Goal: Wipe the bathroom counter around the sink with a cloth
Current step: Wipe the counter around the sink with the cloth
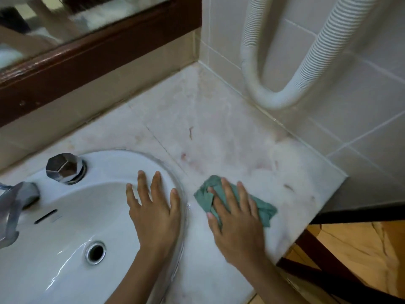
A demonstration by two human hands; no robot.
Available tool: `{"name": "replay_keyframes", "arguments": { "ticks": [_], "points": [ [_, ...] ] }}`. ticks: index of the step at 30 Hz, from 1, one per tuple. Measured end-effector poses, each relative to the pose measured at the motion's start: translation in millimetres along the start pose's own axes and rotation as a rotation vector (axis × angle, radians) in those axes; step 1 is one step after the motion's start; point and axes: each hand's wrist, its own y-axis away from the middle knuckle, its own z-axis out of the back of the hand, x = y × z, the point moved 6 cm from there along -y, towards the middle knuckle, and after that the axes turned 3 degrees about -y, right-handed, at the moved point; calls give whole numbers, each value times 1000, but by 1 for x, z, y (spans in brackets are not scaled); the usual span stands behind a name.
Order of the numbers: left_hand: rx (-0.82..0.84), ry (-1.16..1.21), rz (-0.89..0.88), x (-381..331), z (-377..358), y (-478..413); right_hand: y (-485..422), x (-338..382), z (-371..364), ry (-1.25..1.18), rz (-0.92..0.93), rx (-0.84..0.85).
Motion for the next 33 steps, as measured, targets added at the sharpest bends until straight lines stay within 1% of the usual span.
{"name": "replay_keyframes", "arguments": {
  "ticks": [3,5,7,9,10,12,14,16,18,20,23,25,27,28,29,30,31,33],
  "points": [
    [-8,8,7,-1,1,1,-26,-65,18,94,-225,-62],
    [-5,13,20,-1,1,3,-69,-94,26,74,-348,-53],
    [-9,21,22,-1,1,3,-111,-102,28,31,-416,-36],
    [-19,26,20,-1,1,3,-132,-87,22,-14,-409,-43],
    [-20,29,20,-1,1,3,-129,-68,15,-27,-367,-61],
    [-17,39,24,-1,2,3,-95,-15,0,-49,-234,-116],
    [-20,35,26,-1,3,4,-34,32,-11,-70,-54,-77],
    [-17,34,12,-2,4,4,21,40,-11,-50,76,4],
    [-18,51,11,0,4,5,37,13,-3,-27,123,44],
    [-19,70,8,2,4,6,16,-29,4,56,47,17],
    [-15,78,8,3,3,7,-51,-77,19,82,-153,-51],
    [-12,93,15,2,3,7,-84,-83,19,41,-248,-59],
    [-22,134,22,1,4,10,-82,-63,10,-5,-300,-76],
    [-34,148,16,1,5,11,-67,-44,6,-17,-273,-108],
    [-45,145,3,1,6,12,-43,-21,1,-20,-198,-112],
    [-53,127,-15,1,8,13,-11,2,-5,-12,-79,-82],
    [-55,105,-35,1,8,13,22,19,-12,-3,53,-16],
    [-53,88,-63,2,8,12,75,24,-12,29,238,95]
  ]
}}
